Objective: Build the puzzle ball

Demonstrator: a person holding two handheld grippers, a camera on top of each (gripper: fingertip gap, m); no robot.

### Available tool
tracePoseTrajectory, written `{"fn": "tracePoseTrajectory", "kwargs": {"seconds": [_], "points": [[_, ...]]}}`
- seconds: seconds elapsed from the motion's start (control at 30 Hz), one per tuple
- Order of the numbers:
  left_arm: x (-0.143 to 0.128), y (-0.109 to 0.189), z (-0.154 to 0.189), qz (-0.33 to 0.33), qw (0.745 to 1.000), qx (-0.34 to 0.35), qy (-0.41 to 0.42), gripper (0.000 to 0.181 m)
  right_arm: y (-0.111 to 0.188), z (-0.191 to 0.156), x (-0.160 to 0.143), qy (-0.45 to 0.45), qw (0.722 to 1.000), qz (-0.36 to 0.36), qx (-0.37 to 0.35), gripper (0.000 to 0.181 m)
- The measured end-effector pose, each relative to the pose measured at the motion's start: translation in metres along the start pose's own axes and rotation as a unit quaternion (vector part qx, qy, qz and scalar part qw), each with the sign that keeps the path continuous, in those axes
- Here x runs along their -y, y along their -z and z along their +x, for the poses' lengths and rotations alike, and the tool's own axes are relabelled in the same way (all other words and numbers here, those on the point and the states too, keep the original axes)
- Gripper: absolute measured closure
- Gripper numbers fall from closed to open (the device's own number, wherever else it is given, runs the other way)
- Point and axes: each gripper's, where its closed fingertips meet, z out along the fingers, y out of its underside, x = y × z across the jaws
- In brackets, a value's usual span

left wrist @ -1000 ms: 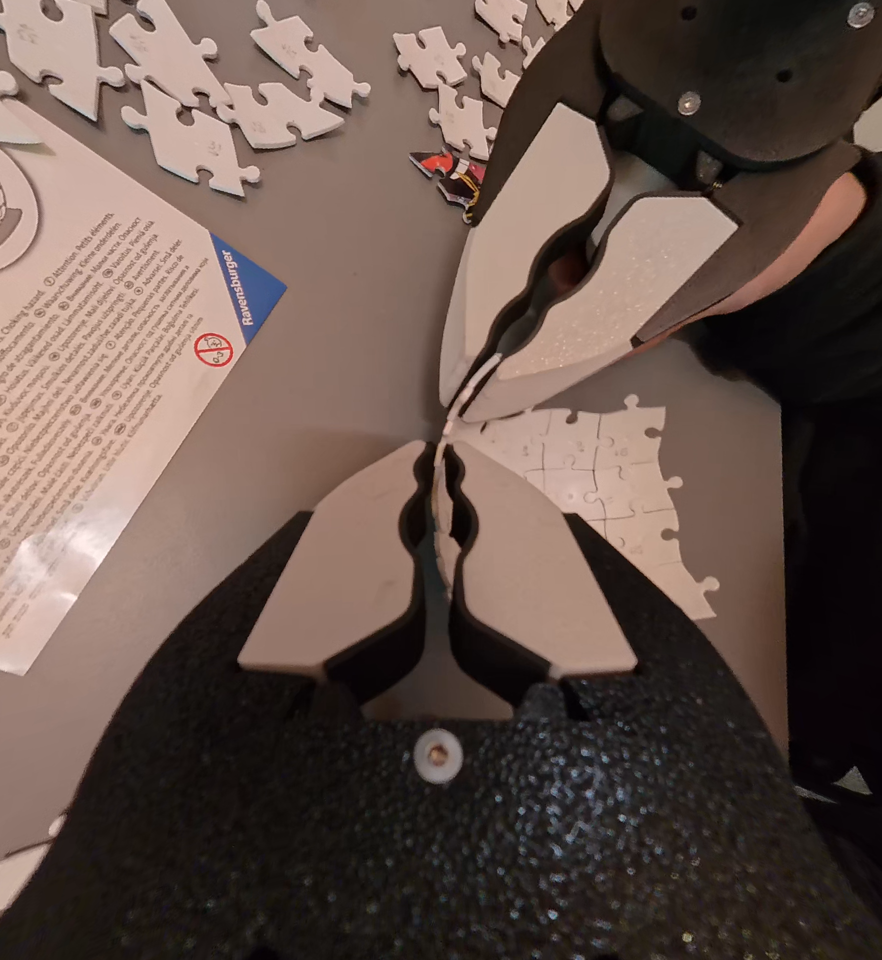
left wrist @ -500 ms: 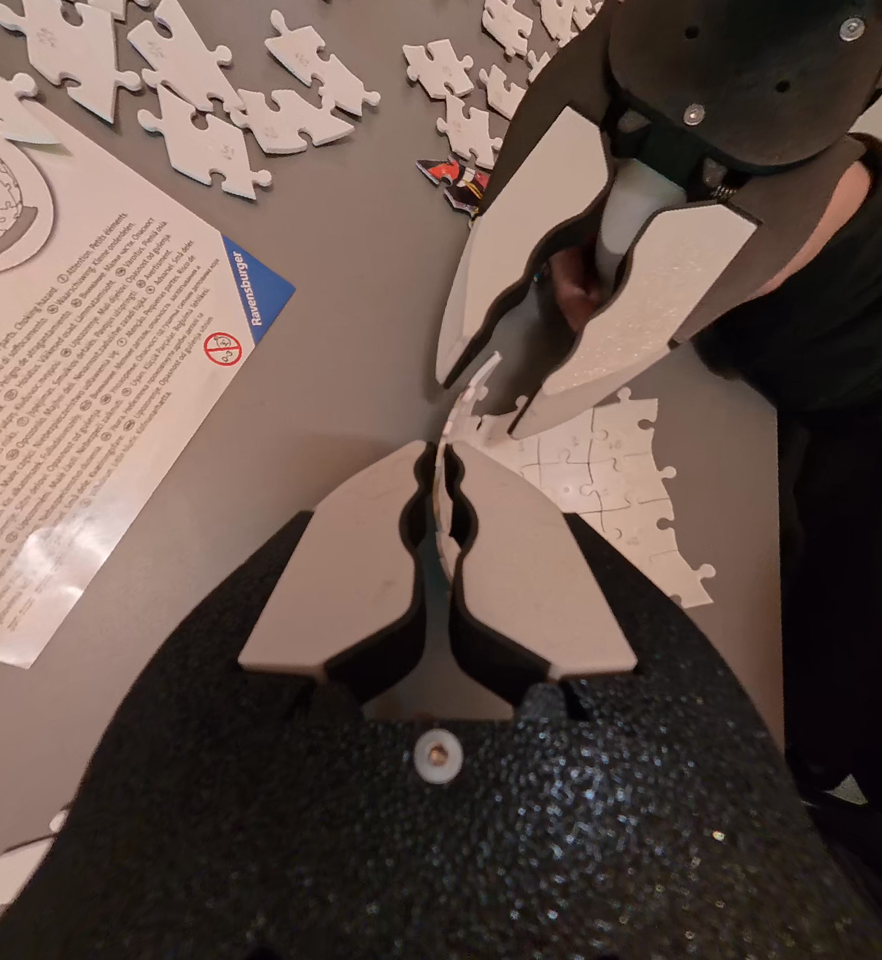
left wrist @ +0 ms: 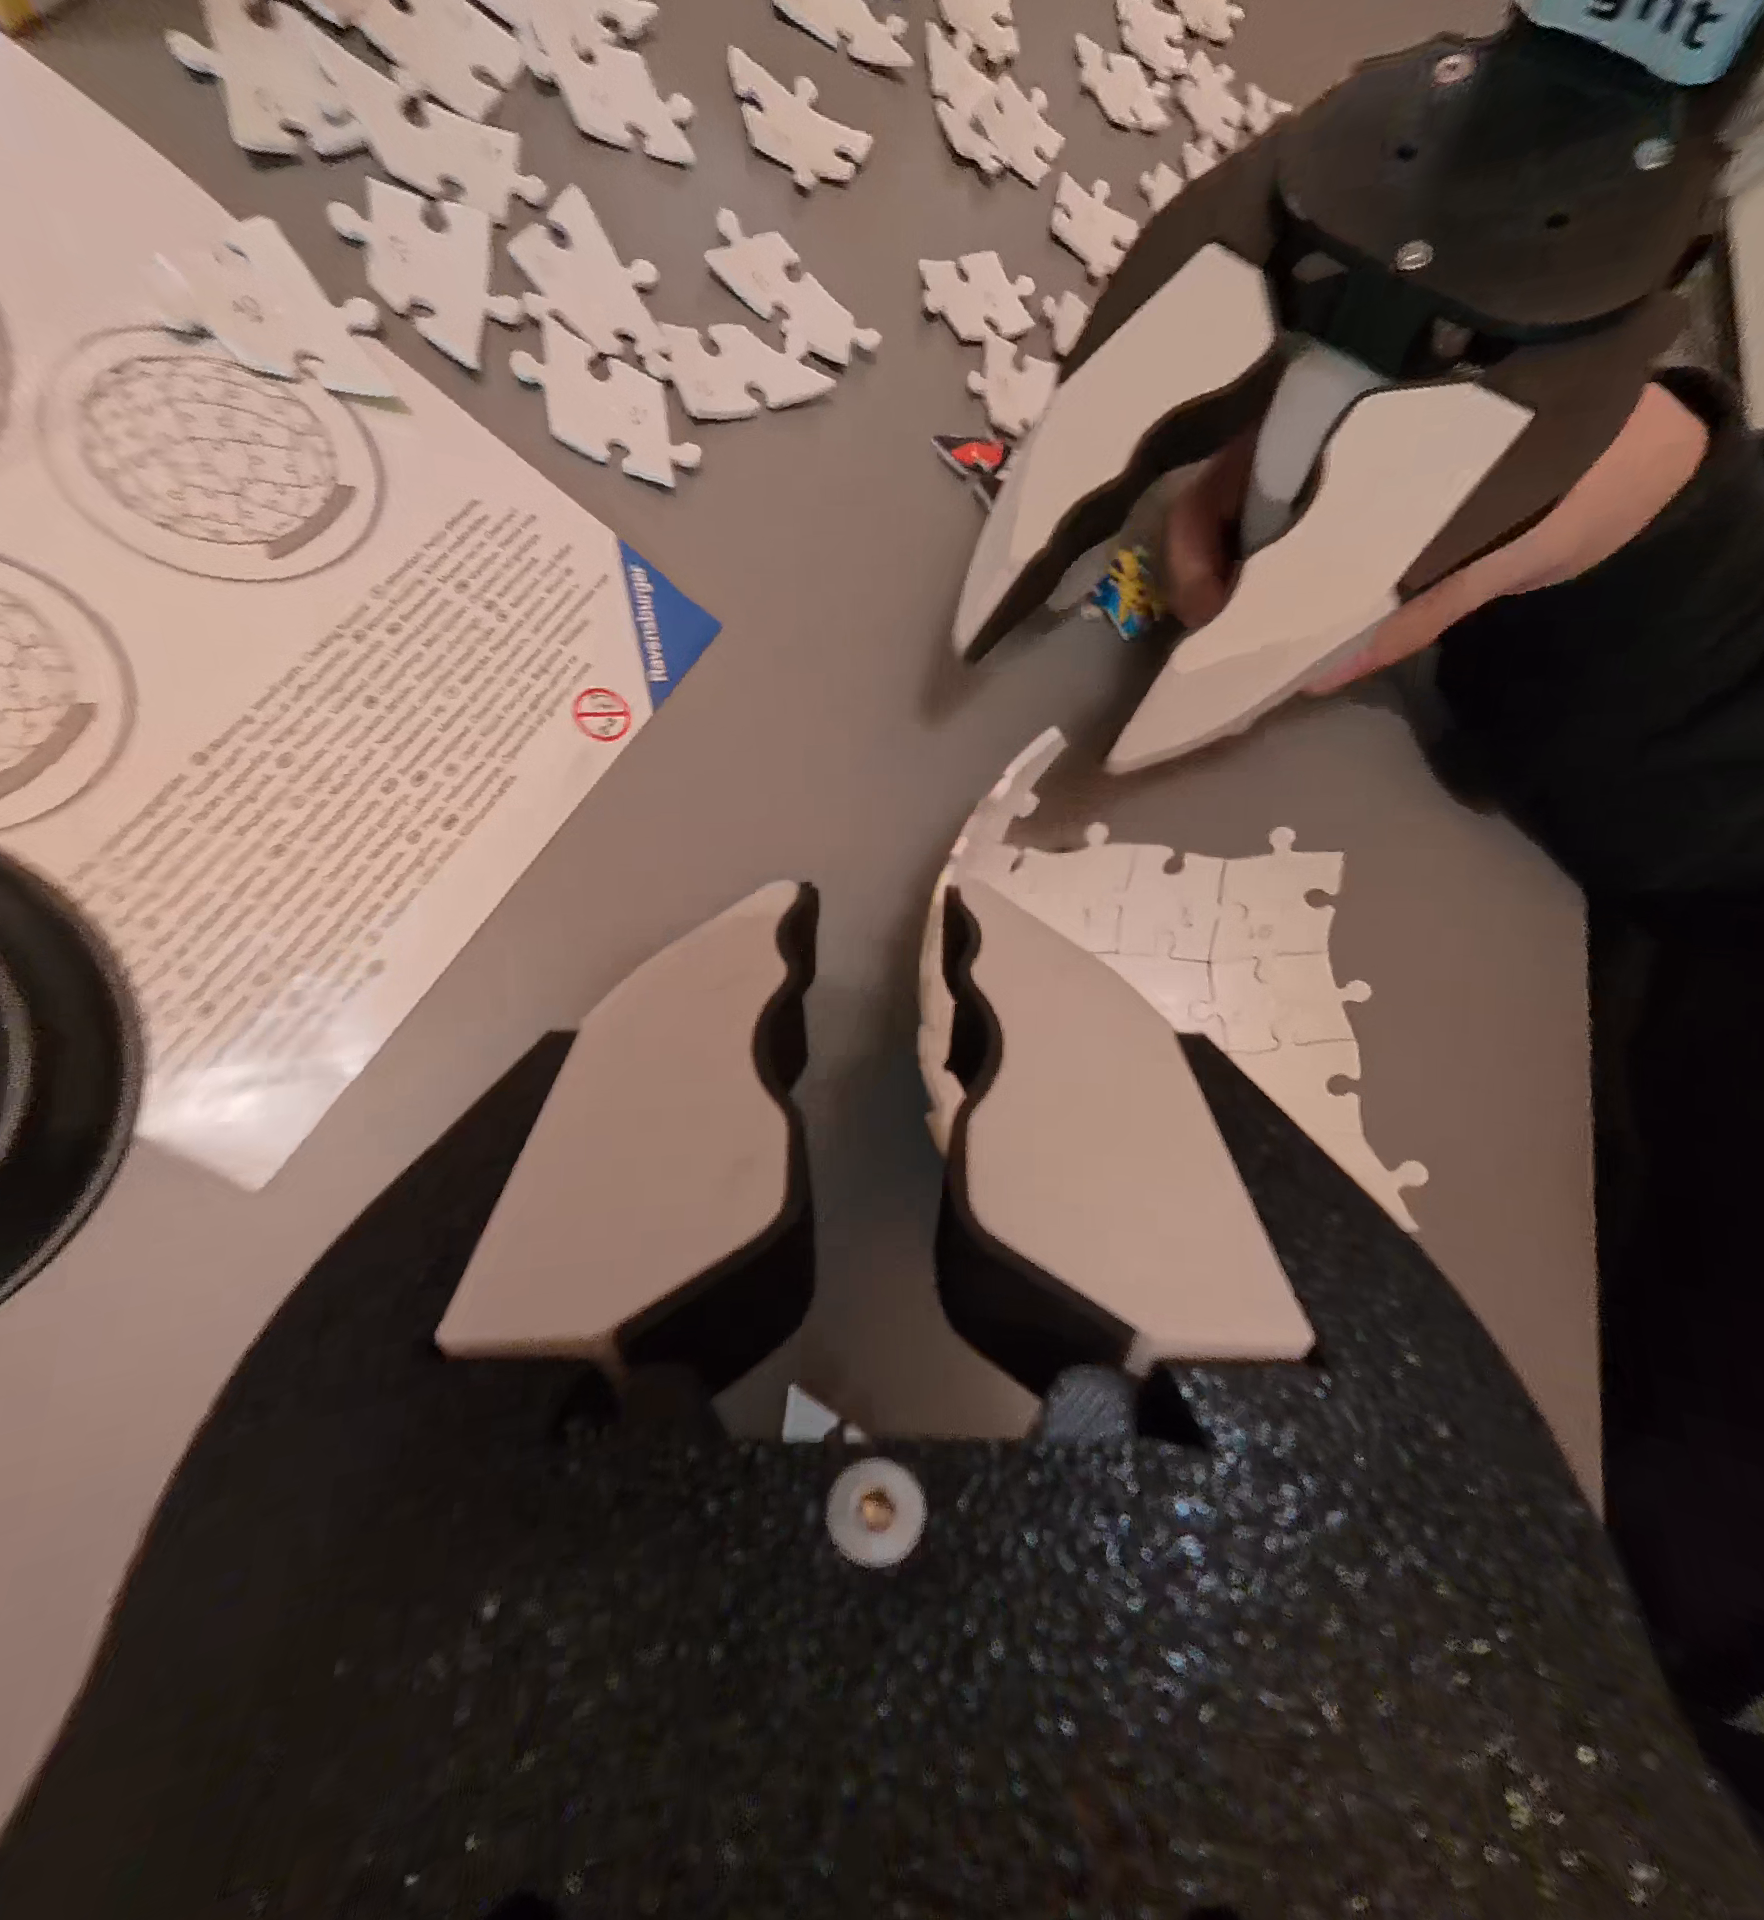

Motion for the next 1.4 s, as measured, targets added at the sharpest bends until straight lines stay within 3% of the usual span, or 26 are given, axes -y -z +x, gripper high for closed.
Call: {"fn": "tracePoseTrajectory", "kwargs": {"seconds": [0.13,0.23,0.33,0.37,0.47,0.53,0.67,0.73,0.87,1.13,1.4], "points": [[0.012,0.028,-0.012,0.033,0.996,0.076,-0.029,0.155,0.02,0.006,0.012,0.021,0.999,0.031,-0.029,0.141],[0.031,0.063,-0.025,0.082,0.978,0.176,-0.07,0.147,0.04,0.015,0.019,0.064,0.993,0.046,-0.085,0.128],[0.051,0.106,-0.034,0.147,0.935,0.297,-0.126,0.137,0.055,0.013,0.019,0.114,0.987,0.045,-0.102,0.127],[0.055,0.119,-0.036,0.17,0.917,0.332,-0.141,0.122,0.057,0.01,0.019,0.117,0.987,0.044,-0.098,0.128],[0.064,0.147,-0.035,0.245,0.867,0.396,-0.179,0.126,0.066,0.008,0.02,0.133,0.985,0.047,-0.105,0.123],[0.055,0.146,-0.035,0.247,0.882,0.374,-0.145,0.115,0.072,0.012,0.021,0.157,0.978,0.038,-0.132,0.122],[0.025,0.141,-0.037,0.227,0.903,0.356,-0.074,0.11,0.093,0.04,0.022,0.211,0.943,-0.014,-0.256,0.084],[0.009,0.14,-0.032,0.211,0.91,0.352,-0.059,0.108,0.1,0.045,0.027,0.232,0.932,-0.021,-0.278,0.081],[-0.026,0.136,-0.015,0.164,0.925,0.337,-0.059,0.107,0.105,0.041,0.043,0.207,0.945,0.022,-0.253,0.076],[-0.111,0.106,0.009,-0.042,0.962,0.257,-0.077,0.116,0.11,0.032,0.059,0.212,0.946,0.052,-0.239,0.074],[-0.126,0.074,0.002,-0.119,0.962,0.224,-0.103,0.133,0.117,0.023,0.06,0.216,0.947,0.048,-0.233,0.075]]}}
